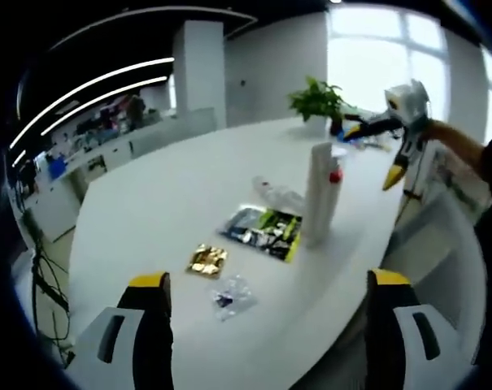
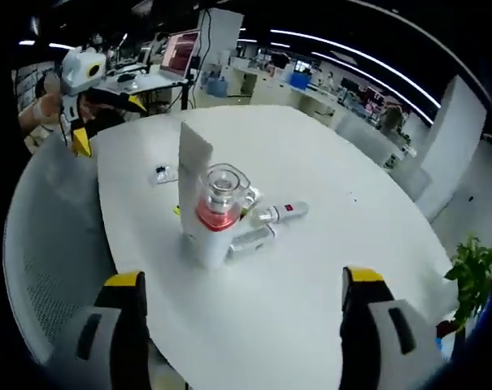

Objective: Arrange the skincare products in the storage area until every visible bottle or jar stands upright without overlapping.

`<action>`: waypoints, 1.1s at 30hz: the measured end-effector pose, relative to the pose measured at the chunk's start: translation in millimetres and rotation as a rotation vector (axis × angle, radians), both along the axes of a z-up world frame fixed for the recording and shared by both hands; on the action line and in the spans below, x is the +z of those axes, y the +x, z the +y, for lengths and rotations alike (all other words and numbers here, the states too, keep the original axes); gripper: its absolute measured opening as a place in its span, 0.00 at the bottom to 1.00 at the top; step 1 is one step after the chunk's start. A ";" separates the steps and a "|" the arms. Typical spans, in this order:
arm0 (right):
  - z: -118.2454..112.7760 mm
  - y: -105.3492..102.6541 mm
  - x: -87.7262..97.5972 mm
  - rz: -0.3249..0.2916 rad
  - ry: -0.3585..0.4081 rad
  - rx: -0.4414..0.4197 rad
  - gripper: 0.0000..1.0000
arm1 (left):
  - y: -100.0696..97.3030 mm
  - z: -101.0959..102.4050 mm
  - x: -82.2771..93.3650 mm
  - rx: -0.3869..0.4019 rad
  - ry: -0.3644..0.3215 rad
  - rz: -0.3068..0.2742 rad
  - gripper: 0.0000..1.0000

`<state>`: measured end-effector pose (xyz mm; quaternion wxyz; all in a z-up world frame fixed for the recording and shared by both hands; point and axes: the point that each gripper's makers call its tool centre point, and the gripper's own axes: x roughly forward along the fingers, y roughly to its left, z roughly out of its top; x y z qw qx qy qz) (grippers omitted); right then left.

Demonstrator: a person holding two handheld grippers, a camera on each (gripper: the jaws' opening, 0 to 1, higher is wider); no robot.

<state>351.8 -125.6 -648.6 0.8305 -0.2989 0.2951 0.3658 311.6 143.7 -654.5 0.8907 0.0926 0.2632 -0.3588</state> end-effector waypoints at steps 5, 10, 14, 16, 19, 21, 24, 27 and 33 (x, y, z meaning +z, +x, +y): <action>-11.0 18.0 1.6 -0.009 -0.069 0.036 1.00 | -1.5 1.3 -1.3 0.023 -0.031 -0.002 0.97; -15.4 33.7 1.0 -0.024 -0.146 0.105 1.00 | -1.5 7.3 -8.5 0.050 -0.004 0.005 0.97; -21.0 48.2 -6.1 -0.027 -0.186 0.119 0.97 | -2.9 7.1 -13.6 0.053 -0.009 0.024 0.97; -25.1 59.1 -10.4 -0.014 -0.197 0.117 0.95 | -3.9 5.0 -16.1 0.050 -0.014 0.032 0.97; -29.9 73.8 -11.4 -0.011 -0.208 0.101 0.91 | -4.1 3.4 -18.1 0.051 -0.017 0.036 0.97; -33.8 85.9 -11.3 -0.017 -0.215 0.101 0.90 | -4.0 2.3 -20.5 0.054 -0.023 0.045 0.97; -30.7 97.7 -9.0 -0.026 -0.217 0.111 0.84 | -4.6 -0.3 -24.0 0.048 -0.027 0.061 0.97; -24.2 110.6 -8.4 -0.037 -0.223 0.126 0.82 | -3.4 -3.5 -25.0 0.047 -0.034 0.065 0.97; -5.7 131.4 -11.0 -0.038 -0.250 0.185 0.76 | -1.4 -5.8 -27.4 0.044 -0.025 0.069 0.97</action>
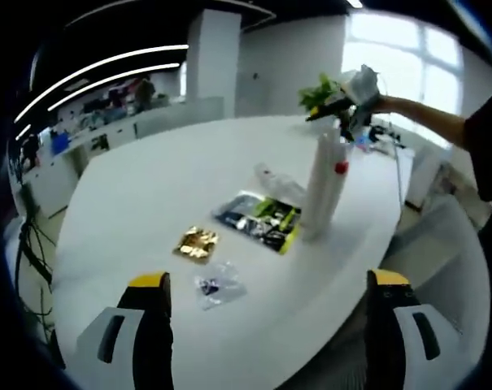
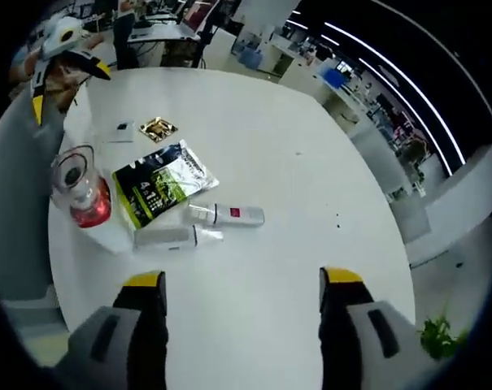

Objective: Arrange the skincare products in the storage area until every visible bottle or jar stands upright without overlapping.

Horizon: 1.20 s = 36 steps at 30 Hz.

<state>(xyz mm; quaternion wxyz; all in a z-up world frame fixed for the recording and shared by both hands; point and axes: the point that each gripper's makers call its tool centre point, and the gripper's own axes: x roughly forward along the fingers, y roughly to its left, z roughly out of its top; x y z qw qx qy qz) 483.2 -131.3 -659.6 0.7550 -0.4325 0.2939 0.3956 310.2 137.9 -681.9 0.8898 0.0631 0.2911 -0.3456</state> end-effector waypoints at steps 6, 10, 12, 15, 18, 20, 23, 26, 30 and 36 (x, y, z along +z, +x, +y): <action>15.3 18.2 -12.3 0.022 -0.064 0.110 0.69 | -1.3 -0.8 -6.5 0.002 -0.001 0.020 0.97; 21.6 32.3 -20.1 0.023 -0.135 0.181 0.63 | -1.9 -0.3 -9.7 0.009 -0.004 0.031 0.97; 26.0 36.7 -23.1 0.026 -0.153 0.216 0.62 | -1.7 -0.1 -10.5 0.012 -0.006 0.034 0.97; 33.4 41.9 -30.4 0.036 -0.202 0.290 0.59 | -1.1 0.2 -12.3 0.011 -0.002 0.040 0.97; 36.9 47.8 -38.5 0.031 -0.270 0.361 0.55 | -0.8 0.2 -14.1 0.008 0.005 0.046 0.97; 38.8 50.5 -46.8 0.050 -0.295 0.392 0.51 | -0.4 -0.5 -14.4 0.007 0.001 0.047 0.97; 44.0 54.9 -55.5 0.064 -0.315 0.451 0.48 | 0.3 -0.3 -15.8 0.007 0.001 0.052 0.97; 49.0 54.4 -64.9 0.088 -0.356 0.550 0.44 | 0.6 0.7 -17.0 0.010 0.001 0.056 0.97; 54.7 61.2 -71.5 0.074 -0.423 0.630 0.36 | 1.2 1.3 -17.6 0.024 -0.011 0.059 0.97; 60.8 62.2 -84.9 0.116 -0.487 0.725 0.30 | -1.3 -0.1 -21.4 0.027 -0.021 0.076 0.97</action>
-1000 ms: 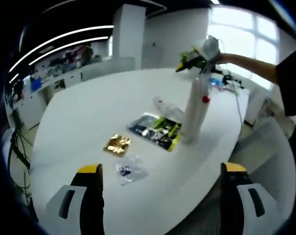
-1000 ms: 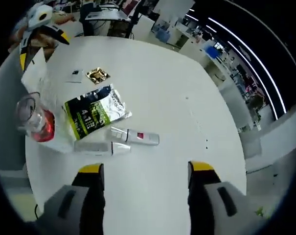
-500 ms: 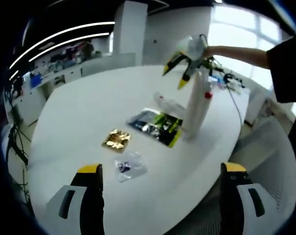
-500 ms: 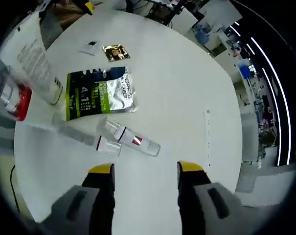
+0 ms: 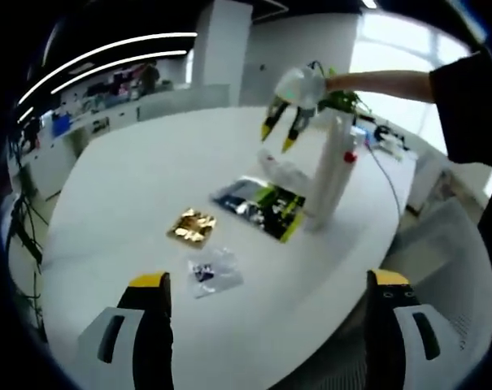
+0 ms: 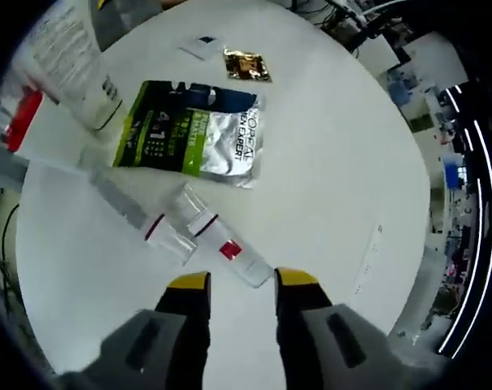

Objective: Arrange the skincare products in the storage area until every visible bottle or jar stands upright without overlapping.

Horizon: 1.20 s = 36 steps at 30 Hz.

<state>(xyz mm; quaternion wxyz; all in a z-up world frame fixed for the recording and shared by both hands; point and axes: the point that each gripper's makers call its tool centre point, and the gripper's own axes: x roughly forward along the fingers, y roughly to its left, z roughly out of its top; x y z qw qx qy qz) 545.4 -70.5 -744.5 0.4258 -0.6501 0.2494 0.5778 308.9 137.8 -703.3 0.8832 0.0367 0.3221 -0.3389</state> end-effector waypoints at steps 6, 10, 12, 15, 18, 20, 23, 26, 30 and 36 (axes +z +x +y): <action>3.3 2.2 -14.3 0.041 -0.061 0.057 0.29 | -2.1 0.8 -4.5 0.005 -0.003 0.018 0.97; 9.5 -4.5 -21.9 0.107 -0.056 0.078 0.28 | -2.0 0.4 -6.5 0.008 -0.011 0.025 0.97; 7.6 -0.4 -27.8 0.115 -0.083 0.096 0.28 | -2.9 -1.5 -9.7 0.002 -0.021 0.037 0.96; 3.1 -1.5 -34.3 0.125 -0.132 0.126 0.27 | -5.2 -4.5 -12.3 -0.002 -0.042 0.055 0.96; 3.8 -0.8 -38.4 0.138 -0.134 0.136 0.26 | -5.8 -3.7 -14.4 -0.006 -0.028 0.058 0.96; 4.7 0.5 -40.0 0.139 -0.135 0.143 0.26 | -4.7 -3.5 -15.2 -0.003 -0.039 0.063 0.96; 2.9 -1.0 -42.2 0.159 -0.145 0.136 0.25 | -4.1 -3.5 -15.9 -0.002 -0.040 0.065 0.95; 2.7 -3.0 -43.7 0.164 -0.155 0.142 0.24 | -4.4 -3.7 -16.9 -0.004 -0.035 0.068 0.95; 0.9 -6.5 -46.2 0.189 -0.144 0.106 0.23 | -5.2 -4.7 -17.0 -0.010 -0.035 0.068 0.95; -0.6 -7.4 -47.0 0.213 -0.161 0.092 0.20 | -7.1 -6.5 -19.1 -0.024 -0.025 0.072 0.95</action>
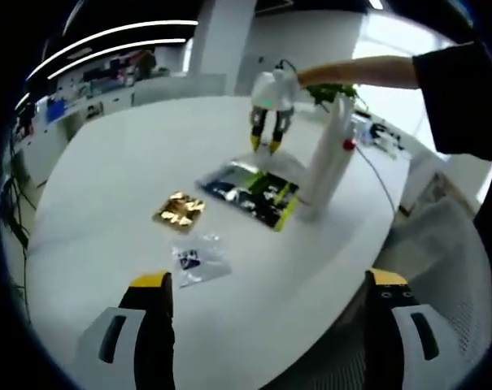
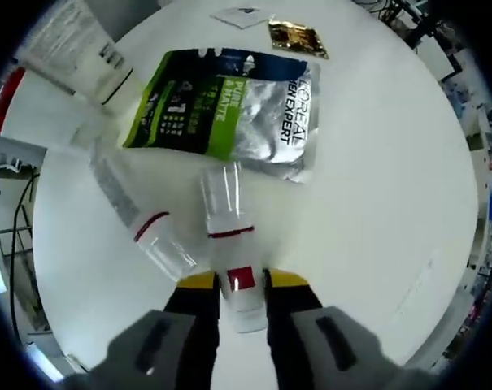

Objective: Arrange the skincare products in the storage area until every visible bottle or jar stands upright without overlapping.

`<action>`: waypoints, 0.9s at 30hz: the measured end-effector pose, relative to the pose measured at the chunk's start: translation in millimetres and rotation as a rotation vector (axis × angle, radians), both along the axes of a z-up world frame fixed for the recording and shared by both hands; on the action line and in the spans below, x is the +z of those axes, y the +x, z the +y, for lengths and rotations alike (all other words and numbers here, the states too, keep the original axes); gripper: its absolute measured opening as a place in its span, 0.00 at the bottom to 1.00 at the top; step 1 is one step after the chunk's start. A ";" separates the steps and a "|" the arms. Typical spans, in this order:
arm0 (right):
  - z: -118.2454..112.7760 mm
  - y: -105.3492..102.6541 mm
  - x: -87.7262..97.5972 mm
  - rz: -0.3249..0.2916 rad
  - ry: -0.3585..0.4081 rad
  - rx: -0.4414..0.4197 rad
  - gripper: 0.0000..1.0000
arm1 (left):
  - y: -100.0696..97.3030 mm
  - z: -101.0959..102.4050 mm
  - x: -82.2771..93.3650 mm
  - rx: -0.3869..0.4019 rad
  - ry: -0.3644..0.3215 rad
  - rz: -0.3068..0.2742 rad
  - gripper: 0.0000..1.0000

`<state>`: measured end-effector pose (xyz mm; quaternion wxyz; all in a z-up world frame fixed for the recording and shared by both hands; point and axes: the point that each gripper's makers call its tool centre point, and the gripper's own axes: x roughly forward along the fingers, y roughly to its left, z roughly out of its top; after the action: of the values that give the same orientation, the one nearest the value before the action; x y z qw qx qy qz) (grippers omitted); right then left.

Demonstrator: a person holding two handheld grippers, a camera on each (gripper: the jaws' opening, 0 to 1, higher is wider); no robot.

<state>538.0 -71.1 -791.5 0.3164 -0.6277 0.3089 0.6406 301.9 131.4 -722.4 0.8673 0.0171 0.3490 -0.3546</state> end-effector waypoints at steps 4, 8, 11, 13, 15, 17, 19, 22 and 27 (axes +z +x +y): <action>-2.5 -0.5 0.5 0.001 0.011 -0.045 0.19 | 1.8 0.7 1.5 0.004 -0.004 -0.007 0.95; -3.1 4.6 2.7 -0.023 0.105 -0.142 0.18 | 2.8 1.0 5.1 0.009 -0.012 -0.020 0.95; -9.5 6.0 5.3 -0.072 0.121 -0.167 0.18 | 2.7 0.8 6.1 0.010 -0.014 -0.023 0.95; -16.0 4.5 8.3 -0.092 0.109 -0.172 0.18 | 2.3 0.3 6.8 0.006 -0.010 -0.027 0.95; -20.8 7.7 15.9 -0.132 0.109 -0.183 0.18 | 1.6 -1.7 8.2 -0.002 -0.010 -0.031 0.95; -21.8 10.1 26.1 -0.163 0.132 -0.212 0.18 | 1.1 -3.5 9.8 -0.009 -0.010 -0.037 0.95; -20.9 15.5 33.3 -0.192 0.165 -0.241 0.18 | 0.9 -4.3 10.7 -0.013 -0.009 -0.040 0.96; -21.1 14.0 48.3 -0.238 0.199 -0.272 0.18 | 0.6 -4.5 13.5 -0.015 -0.005 -0.051 0.96; -27.4 5.4 62.8 -0.284 0.203 -0.273 0.18 | -0.3 -5.6 17.7 -0.017 -0.009 -0.067 0.95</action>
<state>543.4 -98.5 -728.7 0.5022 -0.6287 0.2774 0.5249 301.6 125.8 -704.7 0.8755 0.0281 0.3178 -0.3629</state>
